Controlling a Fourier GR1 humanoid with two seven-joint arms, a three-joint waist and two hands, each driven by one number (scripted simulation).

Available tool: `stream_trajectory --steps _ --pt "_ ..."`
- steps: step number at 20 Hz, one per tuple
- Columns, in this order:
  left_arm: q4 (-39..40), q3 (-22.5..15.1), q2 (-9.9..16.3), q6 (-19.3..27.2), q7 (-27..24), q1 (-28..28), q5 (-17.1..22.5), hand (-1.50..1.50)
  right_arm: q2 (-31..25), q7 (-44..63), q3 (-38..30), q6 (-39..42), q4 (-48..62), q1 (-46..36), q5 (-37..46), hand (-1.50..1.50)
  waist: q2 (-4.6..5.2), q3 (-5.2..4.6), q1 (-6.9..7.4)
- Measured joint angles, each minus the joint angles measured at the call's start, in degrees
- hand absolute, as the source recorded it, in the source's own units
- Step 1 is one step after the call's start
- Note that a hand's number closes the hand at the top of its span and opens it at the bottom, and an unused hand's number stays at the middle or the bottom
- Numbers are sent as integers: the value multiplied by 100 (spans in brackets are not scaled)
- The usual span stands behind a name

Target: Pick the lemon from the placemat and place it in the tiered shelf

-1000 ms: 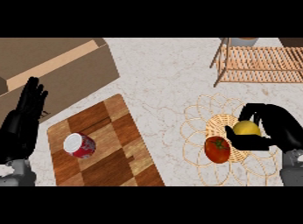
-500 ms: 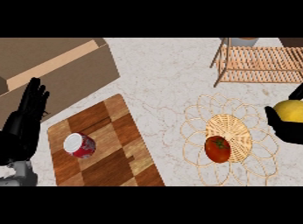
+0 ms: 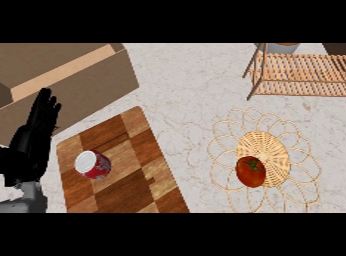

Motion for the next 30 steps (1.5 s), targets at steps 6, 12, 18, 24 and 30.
stream_trajectory --steps 6,12,18,24,30 --pt "118 44 29 -30 39 -140 -8 0 -108 -823 -157 -659 1358 -402 245 150 12 4 33" --pt "161 57 33 -29 108 -305 -17 0 -168 -1643 -175 -1438 2912 -982 503 150 22 5 61" --pt "-7 -28 -51 25 148 -177 -108 0 -182 -2532 -187 -2258 4449 -1555 661 150 25 7 83" --pt "-108 -49 -63 -1 189 -101 -123 0 -318 -3414 -239 -2832 6017 -2205 680 150 30 8 100" --pt "-8 -37 -63 -19 194 -230 -122 0 -416 -3750 -523 -3210 7183 -2776 491 -150 47 10 126"
